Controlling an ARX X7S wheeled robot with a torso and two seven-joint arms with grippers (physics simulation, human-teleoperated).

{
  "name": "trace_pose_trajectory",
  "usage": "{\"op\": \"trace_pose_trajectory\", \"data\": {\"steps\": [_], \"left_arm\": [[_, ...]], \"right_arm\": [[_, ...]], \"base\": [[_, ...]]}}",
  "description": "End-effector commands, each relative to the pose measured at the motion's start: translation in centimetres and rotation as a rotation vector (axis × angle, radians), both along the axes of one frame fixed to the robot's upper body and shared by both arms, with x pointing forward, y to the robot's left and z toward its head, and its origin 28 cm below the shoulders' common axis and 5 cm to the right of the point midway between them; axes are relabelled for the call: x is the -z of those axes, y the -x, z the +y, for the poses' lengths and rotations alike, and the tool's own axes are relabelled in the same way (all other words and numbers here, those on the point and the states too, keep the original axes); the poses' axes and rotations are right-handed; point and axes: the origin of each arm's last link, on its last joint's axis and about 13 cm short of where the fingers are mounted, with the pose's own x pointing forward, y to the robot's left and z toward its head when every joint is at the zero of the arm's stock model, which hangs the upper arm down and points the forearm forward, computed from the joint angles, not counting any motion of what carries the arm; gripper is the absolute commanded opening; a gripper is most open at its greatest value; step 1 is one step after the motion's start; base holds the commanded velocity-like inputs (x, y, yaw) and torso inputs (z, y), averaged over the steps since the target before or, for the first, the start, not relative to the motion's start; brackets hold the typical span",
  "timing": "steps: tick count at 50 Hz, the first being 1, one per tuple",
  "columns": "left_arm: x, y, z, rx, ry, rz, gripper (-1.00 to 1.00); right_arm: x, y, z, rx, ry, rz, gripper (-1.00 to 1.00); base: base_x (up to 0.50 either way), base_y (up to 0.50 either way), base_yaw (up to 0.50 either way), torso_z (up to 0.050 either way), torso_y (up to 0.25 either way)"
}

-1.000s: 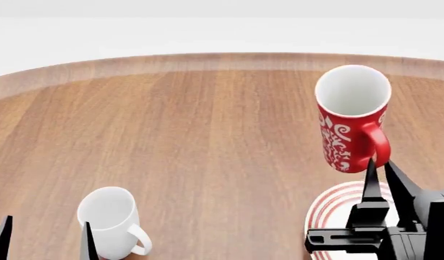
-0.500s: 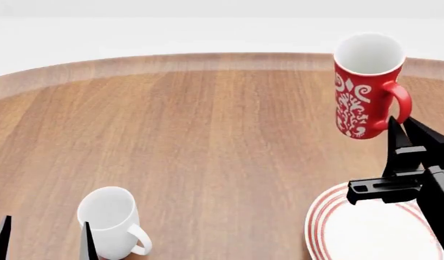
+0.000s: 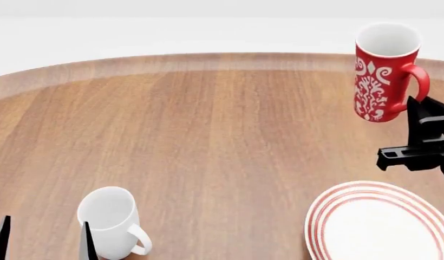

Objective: Pick up the red mug and put it on the plate

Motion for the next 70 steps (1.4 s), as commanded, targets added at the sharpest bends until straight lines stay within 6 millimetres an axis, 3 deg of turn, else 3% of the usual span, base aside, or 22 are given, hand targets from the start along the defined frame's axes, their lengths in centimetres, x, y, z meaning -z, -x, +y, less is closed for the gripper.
{"op": "trace_pose_trajectory", "data": {"steps": [1,9,31,70], "left_arm": [[0.0,0.0,0.0,-0.004,-0.002,-0.001,1.0],[0.0,0.0,0.0,-0.005,-0.003,0.002,1.0],[0.0,0.0,0.0,-0.005,-0.011,0.005,1.0],[0.0,0.0,0.0,-0.003,-0.015,0.006,1.0]], "right_arm": [[0.4,-1.3,-1.4,-0.004,-0.006,0.007,-1.0],[1.1,-1.9,-1.6,-0.014,-0.041,0.004,-1.0],[6.0,-1.3,-3.5,0.042,-0.077,0.089,-1.0],[10.0,0.1,-4.0,0.062,-0.117,0.132,-1.0]], "base": [[0.0,0.0,0.0,0.0,0.0],[0.0,0.0,0.0,0.0,0.0],[0.0,0.0,0.0,0.0,0.0],[0.0,0.0,0.0,0.0,0.0]]}}
